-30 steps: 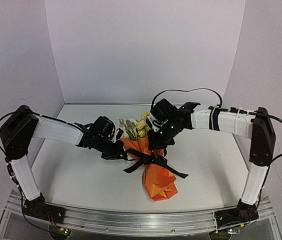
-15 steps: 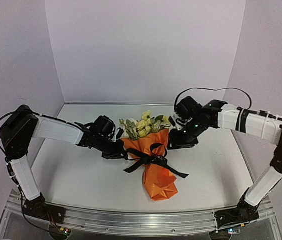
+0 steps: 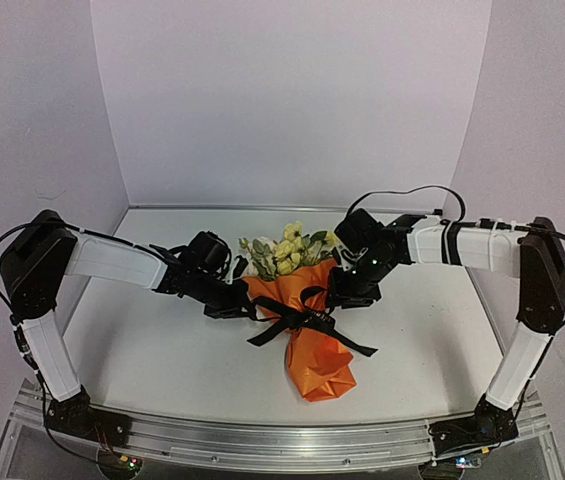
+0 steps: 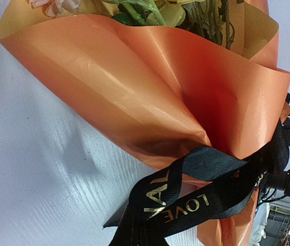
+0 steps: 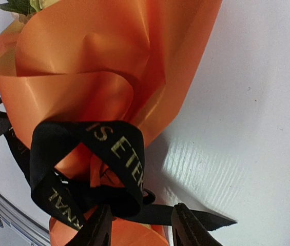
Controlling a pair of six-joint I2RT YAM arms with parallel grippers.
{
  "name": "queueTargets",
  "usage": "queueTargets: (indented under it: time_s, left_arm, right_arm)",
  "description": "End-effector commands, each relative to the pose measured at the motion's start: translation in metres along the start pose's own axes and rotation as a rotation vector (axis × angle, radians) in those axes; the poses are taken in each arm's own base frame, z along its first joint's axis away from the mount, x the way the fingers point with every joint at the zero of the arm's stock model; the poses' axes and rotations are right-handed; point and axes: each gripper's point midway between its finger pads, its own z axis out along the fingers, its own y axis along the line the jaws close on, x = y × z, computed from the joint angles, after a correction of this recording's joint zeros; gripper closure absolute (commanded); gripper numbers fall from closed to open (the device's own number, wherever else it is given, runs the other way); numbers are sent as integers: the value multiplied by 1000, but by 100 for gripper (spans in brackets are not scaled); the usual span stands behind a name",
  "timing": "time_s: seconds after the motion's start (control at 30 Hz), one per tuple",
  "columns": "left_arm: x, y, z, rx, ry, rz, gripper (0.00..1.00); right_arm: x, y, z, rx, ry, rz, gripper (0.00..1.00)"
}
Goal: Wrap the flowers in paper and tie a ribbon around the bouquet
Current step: Tie the half-tied ribbon around the folded bouquet.
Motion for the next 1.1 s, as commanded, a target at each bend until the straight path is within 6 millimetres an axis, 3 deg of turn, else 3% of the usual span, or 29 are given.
queueTargets:
  time_s: [0.0,0.07,0.27,0.33,0.7,1.07]
  left_arm:
    - [-16,-21,-7,52,-40,31,100]
    - [-16,-22,-7,54,-39,29,100]
    - [-12,-21,-9,59,-33,29,100]
    - [-9,-20,-9,60,-28,34,100]
    - [-3,8,-19,-5,-25,19,100]
    - [-7,32,-35,-67,-71,-41,100]
  right_arm:
    - [-7,6,10,-12,-35,40,61]
    - [-7,3,16,-1,-36,49,65]
    - [-2,-7,25,36,-27,57,95]
    - [-1,-9,26,42,-26,51,100]
    - [18,-60,10,245,-59,-66,100]
    - [24,-74,1,309,-67,-89,100]
